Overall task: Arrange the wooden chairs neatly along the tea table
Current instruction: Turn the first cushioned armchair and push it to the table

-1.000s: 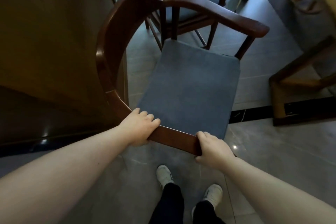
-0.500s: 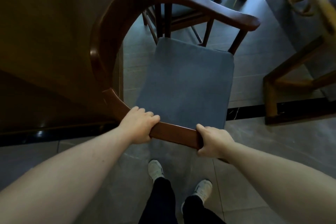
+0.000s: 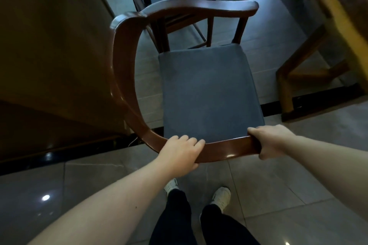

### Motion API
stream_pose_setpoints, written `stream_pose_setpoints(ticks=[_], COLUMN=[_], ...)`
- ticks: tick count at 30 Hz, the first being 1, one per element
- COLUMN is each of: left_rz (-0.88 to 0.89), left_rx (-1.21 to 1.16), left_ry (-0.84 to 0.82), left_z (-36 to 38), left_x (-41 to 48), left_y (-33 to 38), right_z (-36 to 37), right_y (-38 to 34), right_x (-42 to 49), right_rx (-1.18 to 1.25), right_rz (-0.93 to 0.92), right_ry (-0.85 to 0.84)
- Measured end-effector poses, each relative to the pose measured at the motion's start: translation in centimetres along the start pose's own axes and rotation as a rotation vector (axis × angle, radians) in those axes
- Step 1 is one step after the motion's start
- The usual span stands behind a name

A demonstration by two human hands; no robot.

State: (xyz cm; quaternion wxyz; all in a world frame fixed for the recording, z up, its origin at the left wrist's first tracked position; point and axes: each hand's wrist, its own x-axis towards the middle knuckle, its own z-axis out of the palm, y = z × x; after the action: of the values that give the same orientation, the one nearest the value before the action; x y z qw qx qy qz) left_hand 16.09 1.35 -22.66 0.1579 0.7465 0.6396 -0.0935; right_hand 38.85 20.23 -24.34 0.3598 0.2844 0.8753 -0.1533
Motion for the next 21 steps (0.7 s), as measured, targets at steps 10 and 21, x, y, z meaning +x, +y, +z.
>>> stream_pose_setpoints(ticks=[10,21], left_rz=[0.252,0.287], left_rx=[-0.024,0.163], left_ry=[0.103,0.153], left_z=[-6.1,-14.5], left_x=[-0.8,-2.8], left_y=[-1.3,-10.8], right_z=[-1.2,-1.8], right_y=[3.0,-0.6], right_x=[-0.3,-0.9], right_rx=[-0.078,0.112], right_rz=[-0.031,0.037], right_ry=[-0.019,-0.026])
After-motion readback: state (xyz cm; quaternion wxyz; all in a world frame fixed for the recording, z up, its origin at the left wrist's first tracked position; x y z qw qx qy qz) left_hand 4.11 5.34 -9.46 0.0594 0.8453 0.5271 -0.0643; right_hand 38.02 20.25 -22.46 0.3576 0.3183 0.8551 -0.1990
